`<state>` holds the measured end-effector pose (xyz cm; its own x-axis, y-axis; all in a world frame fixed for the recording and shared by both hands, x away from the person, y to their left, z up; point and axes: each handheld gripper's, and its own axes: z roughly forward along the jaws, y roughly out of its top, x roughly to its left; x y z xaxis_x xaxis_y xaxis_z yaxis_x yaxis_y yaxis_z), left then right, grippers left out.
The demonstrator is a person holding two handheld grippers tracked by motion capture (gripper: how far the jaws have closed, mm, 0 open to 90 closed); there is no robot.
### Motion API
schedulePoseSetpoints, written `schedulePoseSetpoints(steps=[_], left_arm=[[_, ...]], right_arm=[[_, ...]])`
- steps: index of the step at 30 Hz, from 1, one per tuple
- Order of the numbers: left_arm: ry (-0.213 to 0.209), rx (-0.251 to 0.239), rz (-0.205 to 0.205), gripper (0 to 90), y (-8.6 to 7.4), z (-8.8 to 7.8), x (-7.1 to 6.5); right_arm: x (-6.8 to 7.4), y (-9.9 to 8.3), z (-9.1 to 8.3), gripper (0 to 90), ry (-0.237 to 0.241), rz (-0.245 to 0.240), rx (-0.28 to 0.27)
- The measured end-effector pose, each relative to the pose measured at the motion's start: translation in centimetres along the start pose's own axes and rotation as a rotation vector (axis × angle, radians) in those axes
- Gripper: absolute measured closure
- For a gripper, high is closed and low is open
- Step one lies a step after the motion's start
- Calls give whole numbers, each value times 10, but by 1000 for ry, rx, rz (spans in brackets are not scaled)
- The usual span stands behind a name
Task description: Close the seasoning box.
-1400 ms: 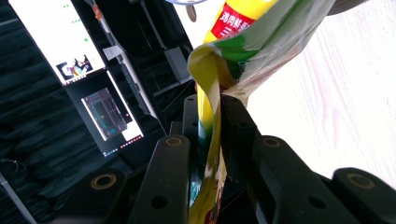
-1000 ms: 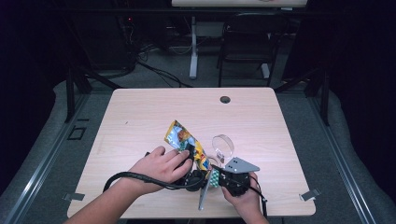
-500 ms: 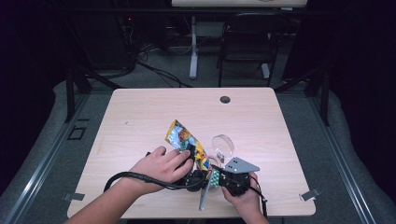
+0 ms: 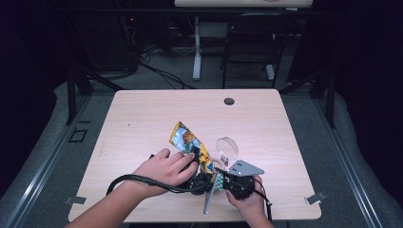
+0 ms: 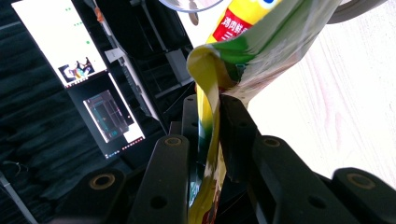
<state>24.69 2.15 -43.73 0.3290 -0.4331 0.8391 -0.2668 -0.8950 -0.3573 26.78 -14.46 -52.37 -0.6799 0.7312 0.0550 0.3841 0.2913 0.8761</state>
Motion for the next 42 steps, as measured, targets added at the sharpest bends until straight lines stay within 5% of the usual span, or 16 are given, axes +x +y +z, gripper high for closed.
schedulePoseSetpoints(steps=[42], left_arm=[[5,-6,12,815,4,1,5]], right_arm=[[0,0,0,870,0,4,-1]])
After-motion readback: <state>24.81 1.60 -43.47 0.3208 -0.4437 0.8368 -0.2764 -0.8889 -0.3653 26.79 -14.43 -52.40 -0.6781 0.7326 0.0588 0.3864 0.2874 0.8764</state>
